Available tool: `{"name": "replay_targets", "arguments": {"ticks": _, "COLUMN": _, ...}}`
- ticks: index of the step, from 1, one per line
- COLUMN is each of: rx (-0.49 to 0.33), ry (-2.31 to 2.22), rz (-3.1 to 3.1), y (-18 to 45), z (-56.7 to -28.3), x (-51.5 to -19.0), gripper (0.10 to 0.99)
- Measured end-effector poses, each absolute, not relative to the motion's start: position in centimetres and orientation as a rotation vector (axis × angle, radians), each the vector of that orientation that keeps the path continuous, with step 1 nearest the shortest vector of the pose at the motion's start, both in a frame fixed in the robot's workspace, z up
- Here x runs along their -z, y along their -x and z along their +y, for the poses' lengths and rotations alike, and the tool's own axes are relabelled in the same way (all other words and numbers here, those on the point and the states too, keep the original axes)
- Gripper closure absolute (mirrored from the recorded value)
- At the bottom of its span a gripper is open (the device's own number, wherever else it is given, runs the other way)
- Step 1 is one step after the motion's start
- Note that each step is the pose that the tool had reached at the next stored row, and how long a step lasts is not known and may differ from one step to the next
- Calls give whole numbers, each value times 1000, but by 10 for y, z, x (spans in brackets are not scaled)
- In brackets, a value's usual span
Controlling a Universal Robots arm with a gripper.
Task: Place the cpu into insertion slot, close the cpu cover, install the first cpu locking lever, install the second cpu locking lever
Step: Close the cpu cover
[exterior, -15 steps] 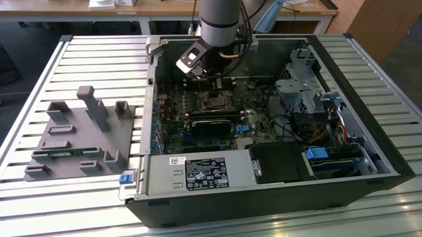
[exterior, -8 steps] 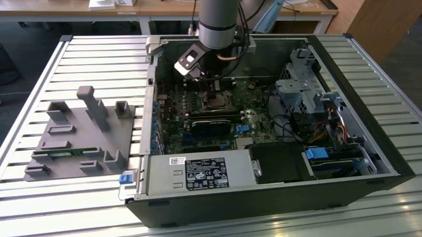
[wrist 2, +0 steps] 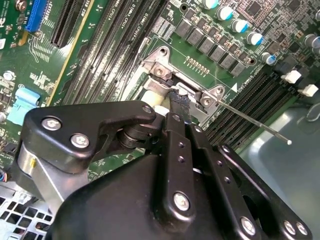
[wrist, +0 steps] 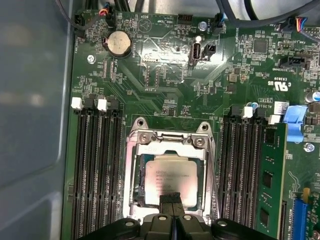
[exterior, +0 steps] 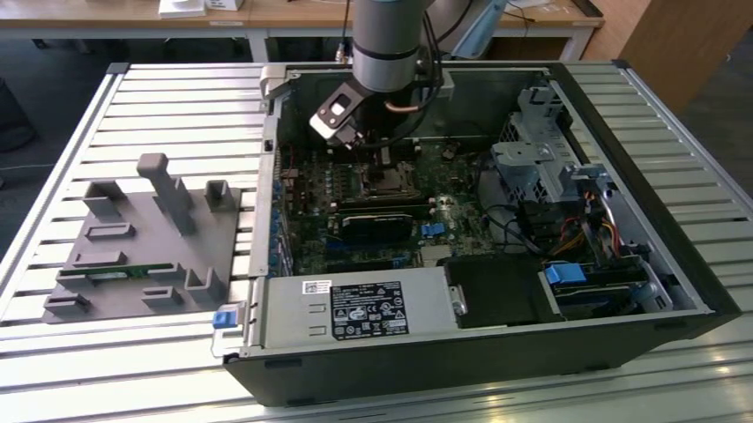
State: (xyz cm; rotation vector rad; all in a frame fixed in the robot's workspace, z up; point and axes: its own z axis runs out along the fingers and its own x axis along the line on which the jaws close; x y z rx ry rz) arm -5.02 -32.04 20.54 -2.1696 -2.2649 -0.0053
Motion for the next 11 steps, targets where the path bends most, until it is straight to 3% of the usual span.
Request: {"name": "replay_targets", "arguments": {"ticks": 11, "rx": 5, "ry": 2170, "rz": -2265, "y": 50, "z": -320, "x": -202, "gripper": 969}}
